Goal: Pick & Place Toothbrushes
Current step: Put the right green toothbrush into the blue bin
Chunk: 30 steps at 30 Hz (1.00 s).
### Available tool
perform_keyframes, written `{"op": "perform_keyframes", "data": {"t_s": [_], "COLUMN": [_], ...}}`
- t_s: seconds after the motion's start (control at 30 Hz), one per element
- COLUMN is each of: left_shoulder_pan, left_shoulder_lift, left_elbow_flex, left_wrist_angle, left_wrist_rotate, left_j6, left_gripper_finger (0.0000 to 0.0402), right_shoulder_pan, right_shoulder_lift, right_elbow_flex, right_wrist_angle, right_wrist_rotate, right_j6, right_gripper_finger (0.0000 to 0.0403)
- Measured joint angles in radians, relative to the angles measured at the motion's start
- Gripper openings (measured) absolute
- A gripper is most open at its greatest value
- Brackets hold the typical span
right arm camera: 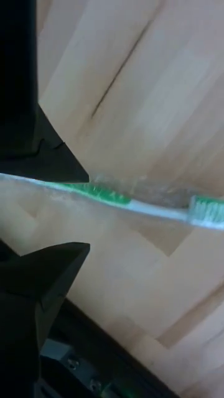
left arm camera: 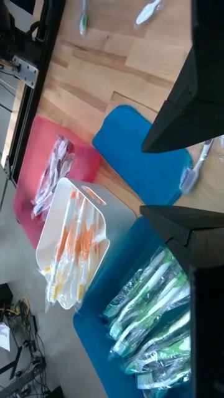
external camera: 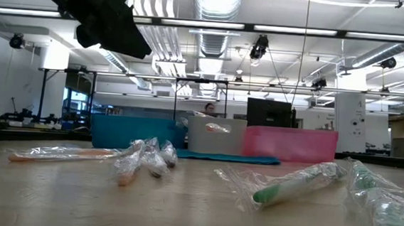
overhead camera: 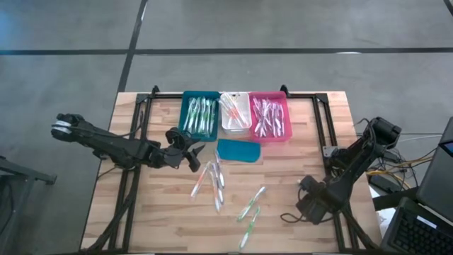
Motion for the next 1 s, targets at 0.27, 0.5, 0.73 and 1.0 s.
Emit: {"op": "perform_keyframes", "data": {"t_s": [0.27,0.5,0.73,1.0], "left_shoulder_pan": [0.000,0.000,0.000,0.001], "left_shoulder_lift": [0.000,0.000,0.000,0.000], "left_elbow_flex": [0.000,0.000,0.000,0.000], "left_wrist_angle": [0.001,0.001,0.001,0.001], "left_wrist_rotate": [0.001,0.001,0.001,0.001], "left_j6": [-0.002,-0.003,-0.003,-0.003], "left_gripper_finger": [0.0152,0.0152,0.0152,0.0152], "right_shoulder_pan": [0.000,0.000,-0.001,-0.001], "right_shoulder_lift": [-0.001,0.001,-0.004,-0.005], "right_elbow_flex": [-0.075,-0.118,-0.165,-0.151], "right_wrist_angle": [0.130,0.220,0.318,0.319], "right_wrist_rotate": [-0.019,-0.038,-0.044,-0.040], "right_j6": [0.004,0.006,0.006,-0.002], "right_gripper_finger": [0.0139,0.0146,0.0149,0.0068]}}
